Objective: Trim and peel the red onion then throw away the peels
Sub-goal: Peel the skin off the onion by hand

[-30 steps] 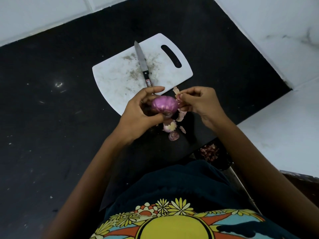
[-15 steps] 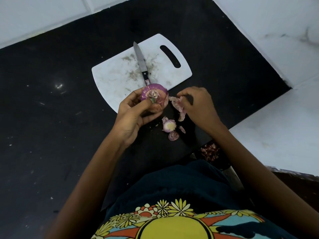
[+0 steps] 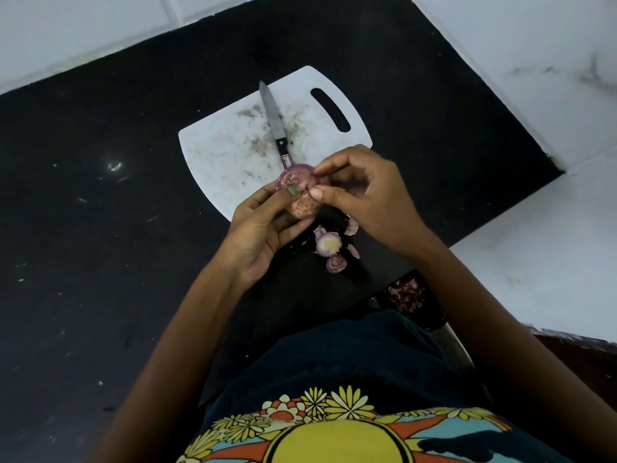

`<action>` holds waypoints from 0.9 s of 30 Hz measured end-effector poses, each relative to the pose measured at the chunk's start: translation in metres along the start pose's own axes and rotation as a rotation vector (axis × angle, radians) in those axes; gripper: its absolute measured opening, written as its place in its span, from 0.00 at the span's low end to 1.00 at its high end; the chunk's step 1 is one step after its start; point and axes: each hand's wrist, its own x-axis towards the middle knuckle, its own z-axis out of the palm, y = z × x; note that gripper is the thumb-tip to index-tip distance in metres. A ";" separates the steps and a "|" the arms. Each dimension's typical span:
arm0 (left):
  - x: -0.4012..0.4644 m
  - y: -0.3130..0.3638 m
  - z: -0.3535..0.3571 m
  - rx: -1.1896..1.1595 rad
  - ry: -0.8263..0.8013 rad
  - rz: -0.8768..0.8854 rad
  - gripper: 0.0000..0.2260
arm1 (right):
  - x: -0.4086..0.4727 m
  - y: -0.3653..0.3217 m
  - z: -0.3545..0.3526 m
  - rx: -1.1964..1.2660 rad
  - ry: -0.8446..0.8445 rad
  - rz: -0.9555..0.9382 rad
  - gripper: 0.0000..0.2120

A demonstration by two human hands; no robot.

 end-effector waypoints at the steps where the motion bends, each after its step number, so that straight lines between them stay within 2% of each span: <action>1: 0.000 -0.001 0.000 -0.015 0.001 -0.010 0.08 | 0.000 0.000 0.000 -0.010 0.022 -0.010 0.07; 4: 0.001 -0.003 0.000 -0.038 0.016 -0.017 0.06 | 0.000 -0.001 -0.001 0.005 0.037 0.005 0.06; 7: 0.002 -0.005 0.000 -0.050 0.032 -0.026 0.06 | 0.000 -0.002 -0.002 0.052 0.025 0.036 0.10; 12: 0.003 -0.003 -0.002 -0.135 0.011 -0.061 0.16 | 0.002 0.000 -0.003 0.250 0.054 0.065 0.10; 15: 0.003 0.001 -0.003 -0.207 -0.005 -0.093 0.17 | 0.001 0.005 -0.003 0.347 0.122 0.142 0.10; 18: 0.003 0.004 -0.003 -0.219 -0.004 -0.097 0.14 | 0.000 0.019 -0.003 0.195 0.162 0.220 0.08; 21: 0.004 0.005 -0.002 -0.185 0.033 -0.080 0.12 | -0.001 0.033 -0.001 -0.195 0.132 0.220 0.05; 24: 0.005 0.002 -0.004 -0.190 0.075 -0.070 0.11 | -0.005 0.036 0.003 -0.558 0.070 0.150 0.07; 25: 0.005 0.002 -0.004 -0.200 0.089 -0.066 0.13 | -0.005 0.033 0.003 -0.556 0.081 0.135 0.07; 27: 0.006 0.000 -0.005 -0.216 0.117 -0.056 0.17 | -0.005 0.022 0.003 -0.355 0.116 0.113 0.06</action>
